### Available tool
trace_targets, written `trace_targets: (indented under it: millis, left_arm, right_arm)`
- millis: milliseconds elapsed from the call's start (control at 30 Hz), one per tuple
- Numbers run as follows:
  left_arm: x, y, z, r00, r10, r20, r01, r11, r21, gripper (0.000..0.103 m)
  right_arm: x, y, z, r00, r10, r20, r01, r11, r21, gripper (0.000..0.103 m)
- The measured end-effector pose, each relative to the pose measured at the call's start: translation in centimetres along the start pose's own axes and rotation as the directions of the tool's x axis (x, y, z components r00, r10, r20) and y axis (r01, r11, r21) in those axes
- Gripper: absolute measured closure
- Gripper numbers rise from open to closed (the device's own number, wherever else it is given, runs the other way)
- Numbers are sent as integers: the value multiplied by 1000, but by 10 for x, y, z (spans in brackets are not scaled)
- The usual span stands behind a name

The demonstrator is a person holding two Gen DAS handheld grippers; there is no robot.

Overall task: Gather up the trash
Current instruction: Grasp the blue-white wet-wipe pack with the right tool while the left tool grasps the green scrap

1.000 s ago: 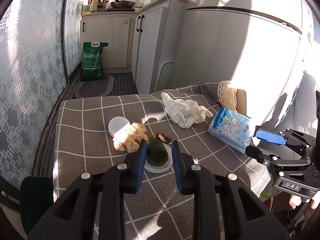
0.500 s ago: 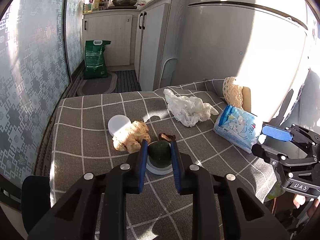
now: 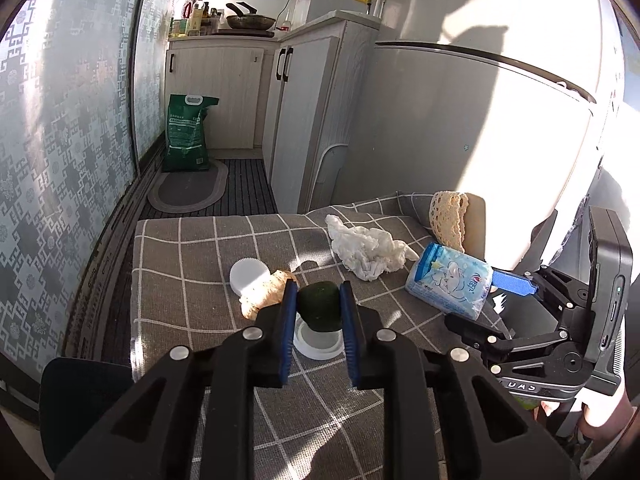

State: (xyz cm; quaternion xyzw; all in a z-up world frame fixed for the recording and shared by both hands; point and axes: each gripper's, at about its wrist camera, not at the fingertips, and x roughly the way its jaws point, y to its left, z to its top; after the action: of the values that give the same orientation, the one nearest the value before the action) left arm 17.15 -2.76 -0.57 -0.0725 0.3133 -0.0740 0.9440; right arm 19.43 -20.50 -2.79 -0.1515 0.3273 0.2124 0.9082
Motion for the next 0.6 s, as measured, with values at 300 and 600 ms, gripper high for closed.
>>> trace_targets:
  millis: [300,600]
  left_arm:
    - [-18,10,2,1000,-25,19,25,1000,-1,80]
    - [-39,30,8,999,-17,51,18,1000,-18,80]
  right_arm:
    - [15,-5,7,1000,22,-22,-21,998,54,43]
    - [0,-8,17,1000,-1,-3,1,996,88,57]
